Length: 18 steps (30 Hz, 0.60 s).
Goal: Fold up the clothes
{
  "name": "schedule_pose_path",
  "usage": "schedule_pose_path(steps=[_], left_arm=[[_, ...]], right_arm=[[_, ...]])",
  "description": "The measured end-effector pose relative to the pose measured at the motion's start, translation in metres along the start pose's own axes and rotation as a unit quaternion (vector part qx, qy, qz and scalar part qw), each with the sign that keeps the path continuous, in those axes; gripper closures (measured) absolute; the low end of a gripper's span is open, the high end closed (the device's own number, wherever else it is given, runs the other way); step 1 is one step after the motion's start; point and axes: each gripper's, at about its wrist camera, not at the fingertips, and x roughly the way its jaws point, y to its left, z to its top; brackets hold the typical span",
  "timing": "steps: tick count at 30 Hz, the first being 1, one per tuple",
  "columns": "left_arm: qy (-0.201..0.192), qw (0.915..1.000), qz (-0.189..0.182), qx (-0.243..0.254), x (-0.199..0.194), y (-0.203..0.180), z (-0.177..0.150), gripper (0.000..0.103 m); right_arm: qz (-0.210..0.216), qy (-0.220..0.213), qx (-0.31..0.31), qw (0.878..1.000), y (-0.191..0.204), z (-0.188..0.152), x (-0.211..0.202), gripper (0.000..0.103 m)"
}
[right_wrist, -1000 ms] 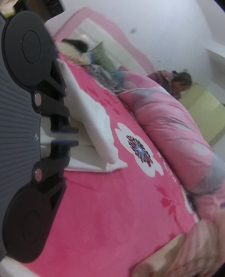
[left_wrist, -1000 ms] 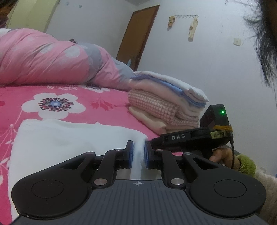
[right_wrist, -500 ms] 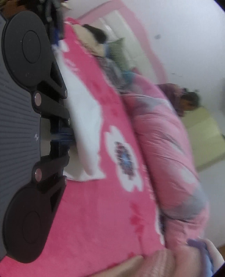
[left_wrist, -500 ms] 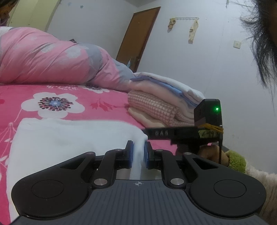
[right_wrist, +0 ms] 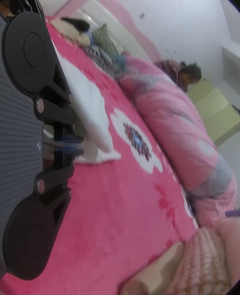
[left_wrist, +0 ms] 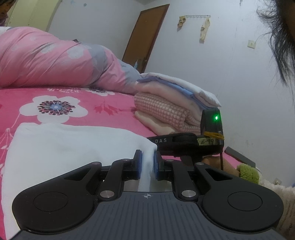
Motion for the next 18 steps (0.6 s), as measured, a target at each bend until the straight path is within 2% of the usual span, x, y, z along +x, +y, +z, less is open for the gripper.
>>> schedule_pose_path(steps=[2, 4, 6, 8, 10, 11, 15, 18], left_arm=[[0.001, 1.0000, 0.000, 0.001, 0.000, 0.000, -0.001, 0.091], [0.001, 1.0000, -0.001, 0.000, 0.001, 0.000, -0.001, 0.091], [0.001, 1.0000, -0.002, 0.000, 0.001, 0.001, -0.001, 0.091], [0.002, 1.0000, -0.002, 0.000, 0.001, 0.000, -0.001, 0.091], [0.003, 1.0000, -0.003, 0.000, 0.002, 0.000, -0.001, 0.091], [0.004, 1.0000, -0.003, 0.000, 0.002, 0.000, -0.001, 0.091], [0.007, 1.0000, -0.004, 0.001, 0.003, -0.001, -0.001, 0.091], [0.012, 0.9999, -0.005, 0.005, 0.006, -0.002, -0.002, 0.091]], right_arm=[[-0.038, -0.020, 0.012, 0.999, -0.005, 0.002, -0.009, 0.093], [-0.043, -0.033, 0.040, 0.998, -0.016, 0.002, -0.026, 0.092], [-0.022, -0.034, 0.059, 0.997, -0.021, -0.005, -0.046, 0.092], [0.008, -0.020, 0.073, 0.997, -0.022, -0.015, -0.062, 0.087], [0.038, 0.004, 0.087, 0.995, -0.020, -0.026, -0.073, 0.070], [0.054, 0.013, 0.090, 0.994, -0.018, -0.031, -0.079, 0.066], [0.085, 0.032, 0.087, 0.992, -0.007, -0.042, -0.092, 0.063], [0.073, 0.052, 0.049, 0.995, 0.009, -0.047, -0.088, 0.063]])
